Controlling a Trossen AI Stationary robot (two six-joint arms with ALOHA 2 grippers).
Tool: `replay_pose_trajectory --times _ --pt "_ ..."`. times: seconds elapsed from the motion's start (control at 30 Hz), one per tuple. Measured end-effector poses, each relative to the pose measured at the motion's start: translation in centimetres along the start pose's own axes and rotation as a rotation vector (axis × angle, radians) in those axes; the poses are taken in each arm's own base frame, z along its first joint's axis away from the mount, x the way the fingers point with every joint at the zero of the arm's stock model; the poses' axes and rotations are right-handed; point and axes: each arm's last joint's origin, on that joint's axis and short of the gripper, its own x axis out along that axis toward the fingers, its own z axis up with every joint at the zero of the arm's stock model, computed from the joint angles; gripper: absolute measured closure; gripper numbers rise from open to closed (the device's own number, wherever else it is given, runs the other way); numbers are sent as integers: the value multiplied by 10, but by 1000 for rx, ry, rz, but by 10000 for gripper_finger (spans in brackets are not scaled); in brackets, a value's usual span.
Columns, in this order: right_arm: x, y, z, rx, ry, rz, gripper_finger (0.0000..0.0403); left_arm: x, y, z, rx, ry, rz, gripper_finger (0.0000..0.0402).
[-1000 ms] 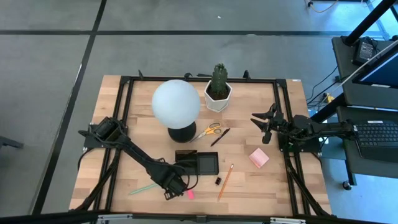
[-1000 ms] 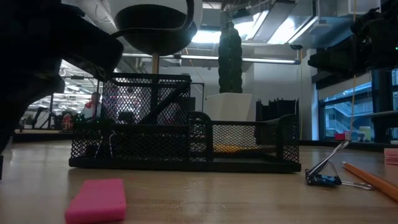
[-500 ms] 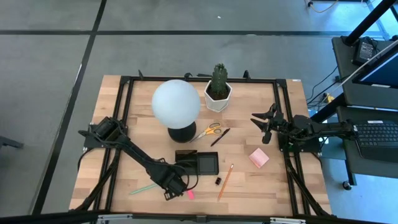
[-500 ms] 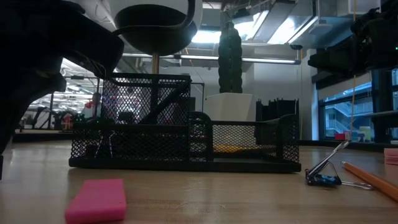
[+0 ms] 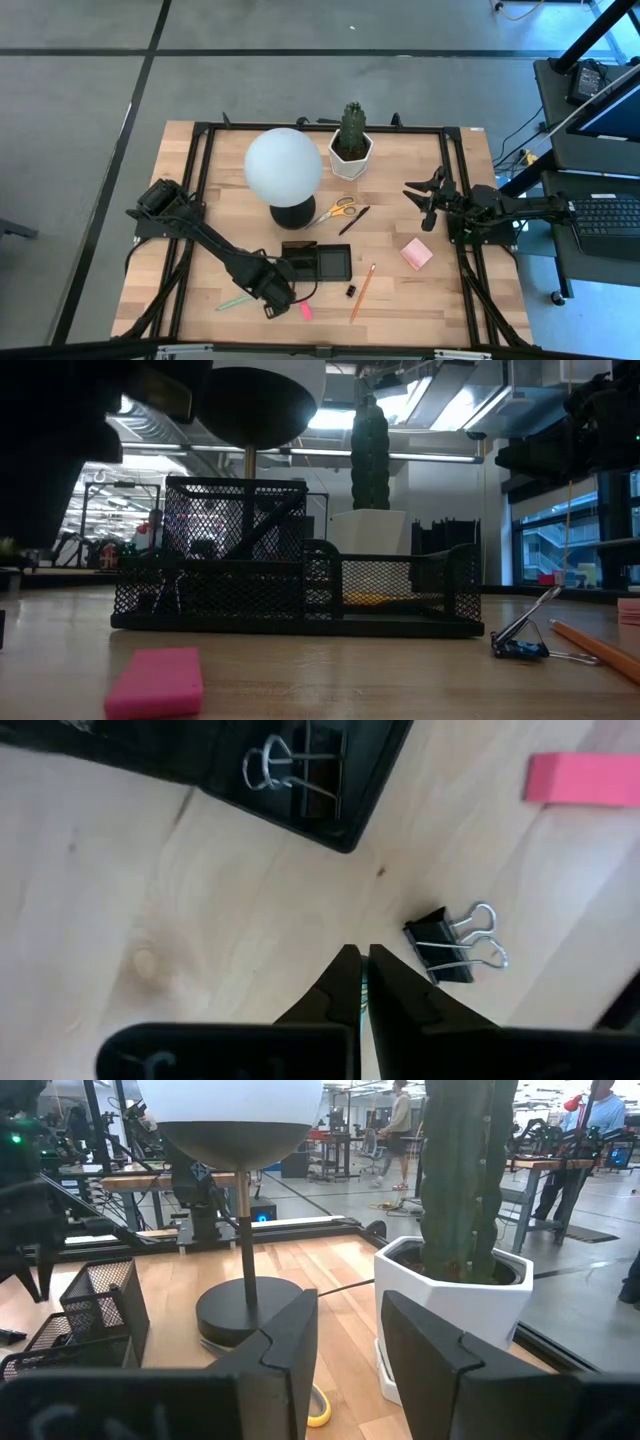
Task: Pick and place office supplies into organizer
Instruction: Put the light blue pencil into the desk organizer
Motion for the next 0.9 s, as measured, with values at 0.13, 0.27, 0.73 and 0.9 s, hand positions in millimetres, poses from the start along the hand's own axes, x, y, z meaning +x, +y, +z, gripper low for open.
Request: replay_pose_trajectory --times 0.13,0.27,0.73,0.9 --pt "0 0 0 0 0 0 284 -11 2 0 -3 -16 -22 398" --pt "0 0 0 0 0 0 284 -25 5 -1 -7 -37 -48 399" --pt "0 0 0 4 0 0 284 -98 25 3 19 -400 -153 399" --pt "0 0 0 3 0 0 284 -115 18 13 136 -583 -236 399"
